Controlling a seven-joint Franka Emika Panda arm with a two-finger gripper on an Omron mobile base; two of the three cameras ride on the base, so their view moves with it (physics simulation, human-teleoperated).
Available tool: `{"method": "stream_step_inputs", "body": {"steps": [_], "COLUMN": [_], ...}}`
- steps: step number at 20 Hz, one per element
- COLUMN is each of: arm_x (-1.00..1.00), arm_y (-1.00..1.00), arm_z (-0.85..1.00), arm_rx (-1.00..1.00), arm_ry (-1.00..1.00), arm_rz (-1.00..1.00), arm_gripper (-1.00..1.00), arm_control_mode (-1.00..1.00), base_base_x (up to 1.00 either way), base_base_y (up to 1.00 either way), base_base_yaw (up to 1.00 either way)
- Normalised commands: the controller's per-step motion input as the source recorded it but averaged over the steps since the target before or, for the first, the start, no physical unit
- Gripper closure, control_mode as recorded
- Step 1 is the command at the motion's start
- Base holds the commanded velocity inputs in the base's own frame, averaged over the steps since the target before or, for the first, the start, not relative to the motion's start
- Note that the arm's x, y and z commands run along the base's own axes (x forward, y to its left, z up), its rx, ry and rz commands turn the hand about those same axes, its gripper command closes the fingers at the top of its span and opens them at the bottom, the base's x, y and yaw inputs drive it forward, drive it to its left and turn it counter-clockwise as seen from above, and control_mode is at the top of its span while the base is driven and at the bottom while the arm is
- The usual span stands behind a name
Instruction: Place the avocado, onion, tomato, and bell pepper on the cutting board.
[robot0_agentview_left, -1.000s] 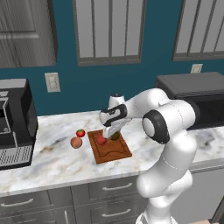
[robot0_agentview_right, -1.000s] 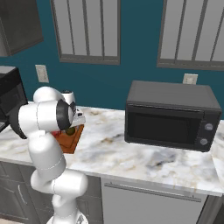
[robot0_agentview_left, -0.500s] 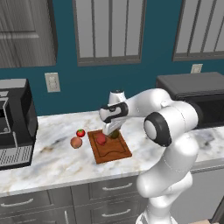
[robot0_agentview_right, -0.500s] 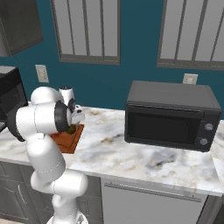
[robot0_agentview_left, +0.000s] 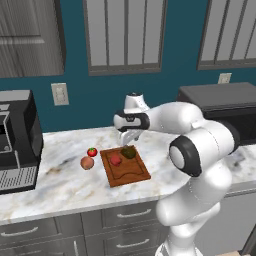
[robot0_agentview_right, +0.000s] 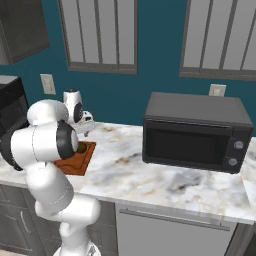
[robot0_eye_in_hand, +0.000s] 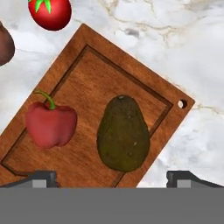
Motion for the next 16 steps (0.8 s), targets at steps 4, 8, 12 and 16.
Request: {"method": "stream_step_inputs", "body": {"steps": [4, 8, 12, 16], "arm_x": [-0.49, -0.61, -0.48, -0.48], "arm_y": [0.06, 0.10, 0.40, 0.24], "arm_z": [0.63, 0.59, 0.49, 0.37], "arm_rx": [0.00, 0.00, -0.04, 0.00], "arm_ry": [-0.09, -0.17, -0.10, -0.01], "arm_rz": [0.00, 0.00, 0.04, 0.00], "arm_gripper": [-1.00, -1.00, -1.00, -1.00], "arm_control_mode": [-1.00, -1.00, -1.00, -1.00], "base_base_x": [0.00, 0.00, 0.00, 0.00], "base_base_y": [0.00, 0.00, 0.00, 0.00], "base_base_yaw": [0.00, 0.00, 0.00, 0.00]}}
